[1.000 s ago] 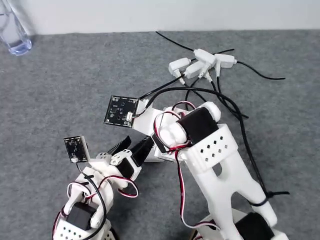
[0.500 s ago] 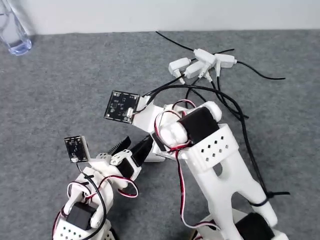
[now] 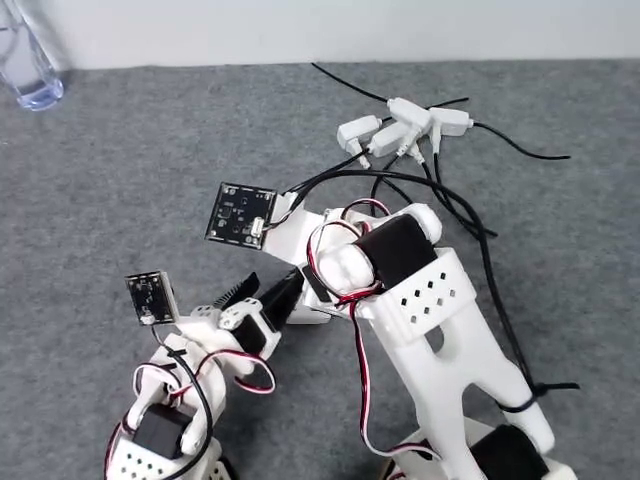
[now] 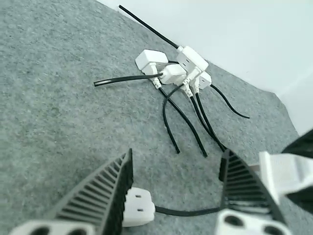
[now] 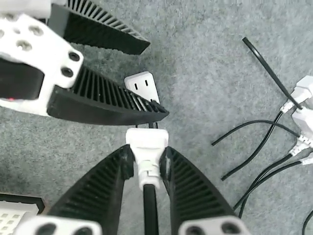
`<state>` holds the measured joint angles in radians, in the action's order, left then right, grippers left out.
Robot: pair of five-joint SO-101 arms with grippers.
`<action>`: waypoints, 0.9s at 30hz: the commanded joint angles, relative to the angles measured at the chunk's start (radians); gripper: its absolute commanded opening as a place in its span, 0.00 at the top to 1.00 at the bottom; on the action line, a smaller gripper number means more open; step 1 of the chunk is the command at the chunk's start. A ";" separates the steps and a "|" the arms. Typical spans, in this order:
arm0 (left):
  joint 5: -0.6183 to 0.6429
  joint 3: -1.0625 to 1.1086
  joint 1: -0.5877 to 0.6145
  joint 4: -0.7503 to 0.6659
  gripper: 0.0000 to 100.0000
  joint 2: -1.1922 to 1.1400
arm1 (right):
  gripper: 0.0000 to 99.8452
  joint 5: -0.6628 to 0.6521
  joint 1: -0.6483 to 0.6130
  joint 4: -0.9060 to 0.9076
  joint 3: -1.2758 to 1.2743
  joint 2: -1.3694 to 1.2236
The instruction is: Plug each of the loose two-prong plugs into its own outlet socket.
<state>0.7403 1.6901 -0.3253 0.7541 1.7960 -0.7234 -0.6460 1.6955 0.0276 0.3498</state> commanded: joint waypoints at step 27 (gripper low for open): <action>-0.115 -0.005 0.644 0.221 0.73 0.000 | 0.99 -0.249 0.036 -0.252 0.037 -0.524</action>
<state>0.6345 1.6916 0.3253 0.9735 1.7914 -0.9582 -0.6337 1.4684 0.0292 -0.1657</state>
